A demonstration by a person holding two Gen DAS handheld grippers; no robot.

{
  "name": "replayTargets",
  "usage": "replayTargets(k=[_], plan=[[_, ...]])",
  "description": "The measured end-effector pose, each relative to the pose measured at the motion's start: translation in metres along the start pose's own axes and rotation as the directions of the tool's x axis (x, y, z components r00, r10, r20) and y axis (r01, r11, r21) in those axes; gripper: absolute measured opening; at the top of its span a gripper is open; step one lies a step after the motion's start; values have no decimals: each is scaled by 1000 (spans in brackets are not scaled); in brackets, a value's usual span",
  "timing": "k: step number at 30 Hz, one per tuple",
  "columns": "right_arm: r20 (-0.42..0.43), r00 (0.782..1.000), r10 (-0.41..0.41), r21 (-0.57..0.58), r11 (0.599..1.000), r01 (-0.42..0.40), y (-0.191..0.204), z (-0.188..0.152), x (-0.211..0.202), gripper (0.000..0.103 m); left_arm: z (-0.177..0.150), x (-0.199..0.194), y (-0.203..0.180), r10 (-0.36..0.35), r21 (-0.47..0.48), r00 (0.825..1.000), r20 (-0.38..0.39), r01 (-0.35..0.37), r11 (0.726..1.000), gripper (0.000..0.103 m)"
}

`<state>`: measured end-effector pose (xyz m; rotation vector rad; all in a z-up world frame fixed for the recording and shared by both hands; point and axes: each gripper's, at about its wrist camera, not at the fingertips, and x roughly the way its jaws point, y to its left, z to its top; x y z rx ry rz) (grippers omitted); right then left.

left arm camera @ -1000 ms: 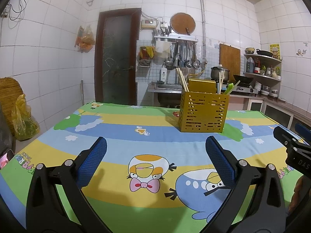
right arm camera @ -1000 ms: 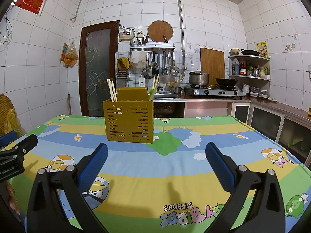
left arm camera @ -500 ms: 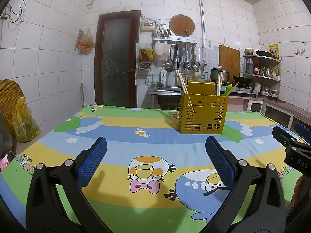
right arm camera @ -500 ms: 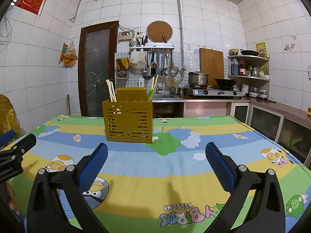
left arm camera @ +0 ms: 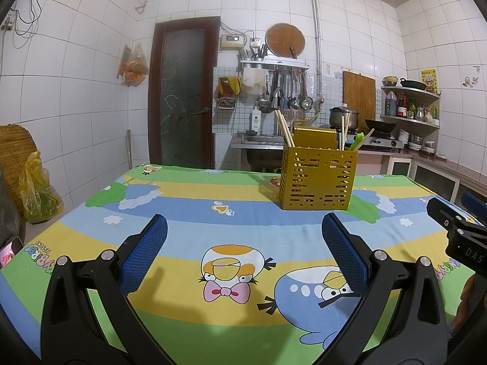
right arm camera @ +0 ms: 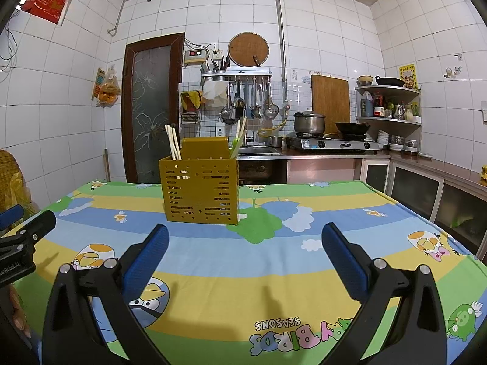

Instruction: Organize utensils

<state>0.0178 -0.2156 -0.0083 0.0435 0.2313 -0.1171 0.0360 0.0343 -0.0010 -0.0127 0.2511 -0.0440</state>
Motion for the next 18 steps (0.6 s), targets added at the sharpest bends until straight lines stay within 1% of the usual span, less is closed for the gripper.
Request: replayTargets(k=[18], plan=[[-1,1000,-4,1,1000,4,-1,0,0,98,0,0,0,0,1,1000,3,0,1000,98]])
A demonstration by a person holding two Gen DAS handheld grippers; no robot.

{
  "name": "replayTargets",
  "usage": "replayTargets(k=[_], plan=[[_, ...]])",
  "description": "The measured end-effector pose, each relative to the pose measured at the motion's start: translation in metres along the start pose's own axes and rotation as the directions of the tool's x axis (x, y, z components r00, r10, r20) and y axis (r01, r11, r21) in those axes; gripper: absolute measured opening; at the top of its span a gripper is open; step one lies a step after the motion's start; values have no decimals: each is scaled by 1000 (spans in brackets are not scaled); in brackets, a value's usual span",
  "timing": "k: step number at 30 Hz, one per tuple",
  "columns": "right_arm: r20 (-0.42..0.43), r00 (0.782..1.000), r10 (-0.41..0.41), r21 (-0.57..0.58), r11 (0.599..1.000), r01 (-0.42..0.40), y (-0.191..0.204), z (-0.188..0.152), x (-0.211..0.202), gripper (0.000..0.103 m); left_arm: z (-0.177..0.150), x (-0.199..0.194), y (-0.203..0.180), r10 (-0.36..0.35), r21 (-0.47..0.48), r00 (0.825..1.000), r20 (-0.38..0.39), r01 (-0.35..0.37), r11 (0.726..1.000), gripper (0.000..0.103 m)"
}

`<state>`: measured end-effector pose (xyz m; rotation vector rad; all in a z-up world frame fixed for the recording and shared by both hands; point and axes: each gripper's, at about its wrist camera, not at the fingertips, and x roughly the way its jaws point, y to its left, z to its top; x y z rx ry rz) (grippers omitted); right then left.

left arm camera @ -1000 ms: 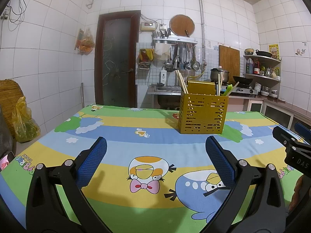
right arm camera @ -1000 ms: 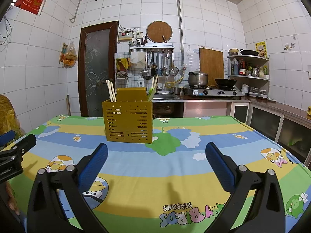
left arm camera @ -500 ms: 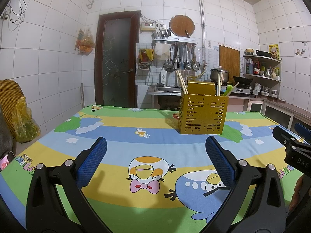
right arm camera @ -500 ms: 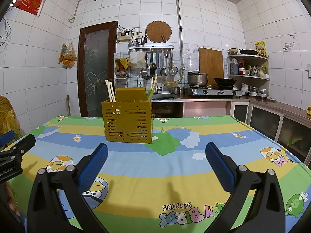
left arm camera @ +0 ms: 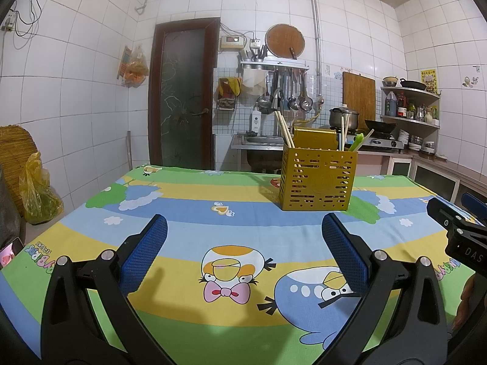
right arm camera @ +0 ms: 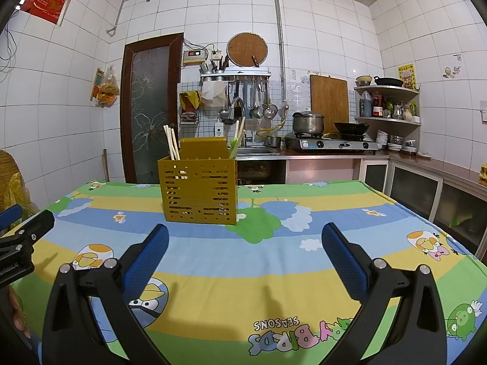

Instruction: Organize utensils

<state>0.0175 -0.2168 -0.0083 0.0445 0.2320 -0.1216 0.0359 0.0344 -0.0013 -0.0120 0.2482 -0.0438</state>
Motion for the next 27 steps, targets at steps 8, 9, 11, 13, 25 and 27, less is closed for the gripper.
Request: replayTargets(k=[8,9,11,13,25,27], plan=[[2,1000,-3,2,1000,3,-2,1,0,98,0,0,0,0,-1,1000,-1,0,1000,98],[2,1000,-4,3,1000,4,-3,1,-1,98,0,0,0,0,-1,1000,-1,0,1000,98],[2,1000,-4,2,1000,4,-2,1,-1,98,0,0,0,0,0,1000,0,0,1000,98],[2,1000,-4,2,1000,4,-3,1,-1,98,0,0,0,0,0,1000,1,0,1000,98],[3,1000,-4,2,1000,4,-4,1,-1,98,0,0,-1,0,0,1000,2,0,1000,98],[2,1000,-5,3,1000,5,-3,1,-1,98,0,0,-1,0,0,1000,2,0,1000,98]])
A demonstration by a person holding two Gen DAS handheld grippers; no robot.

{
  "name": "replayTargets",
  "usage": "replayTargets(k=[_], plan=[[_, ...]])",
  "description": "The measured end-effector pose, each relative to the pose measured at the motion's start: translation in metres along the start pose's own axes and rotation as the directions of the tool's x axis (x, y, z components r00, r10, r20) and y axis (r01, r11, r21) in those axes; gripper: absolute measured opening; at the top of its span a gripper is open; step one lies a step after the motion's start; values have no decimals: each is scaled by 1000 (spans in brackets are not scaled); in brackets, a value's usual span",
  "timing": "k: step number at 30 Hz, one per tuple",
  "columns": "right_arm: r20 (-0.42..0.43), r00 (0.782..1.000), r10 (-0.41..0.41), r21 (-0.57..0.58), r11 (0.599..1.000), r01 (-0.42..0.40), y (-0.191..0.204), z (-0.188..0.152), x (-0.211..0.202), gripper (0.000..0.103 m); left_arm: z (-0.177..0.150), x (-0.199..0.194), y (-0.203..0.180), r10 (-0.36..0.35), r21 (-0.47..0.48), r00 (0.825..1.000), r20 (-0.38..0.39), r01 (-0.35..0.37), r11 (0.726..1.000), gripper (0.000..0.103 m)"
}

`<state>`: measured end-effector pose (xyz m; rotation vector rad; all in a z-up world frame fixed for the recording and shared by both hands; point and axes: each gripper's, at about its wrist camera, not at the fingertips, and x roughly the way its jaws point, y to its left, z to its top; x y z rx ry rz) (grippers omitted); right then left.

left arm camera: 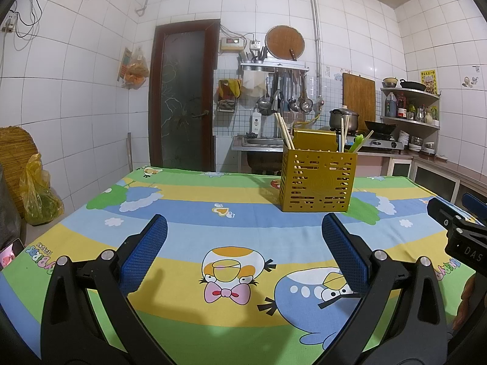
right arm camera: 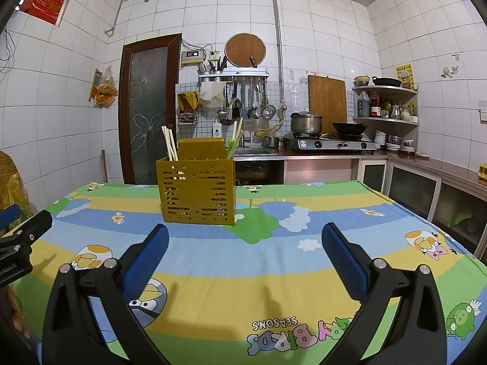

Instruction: Organize utensils

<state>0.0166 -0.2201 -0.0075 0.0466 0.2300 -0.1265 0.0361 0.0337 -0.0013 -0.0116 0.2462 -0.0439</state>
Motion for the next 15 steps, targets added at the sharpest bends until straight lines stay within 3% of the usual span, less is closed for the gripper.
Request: replayTargets(k=[15], plan=[[0,1000,0,0,1000,0,-1,0,-1,98,-1,0,0,0,0,1000,1,0,1000,98]])
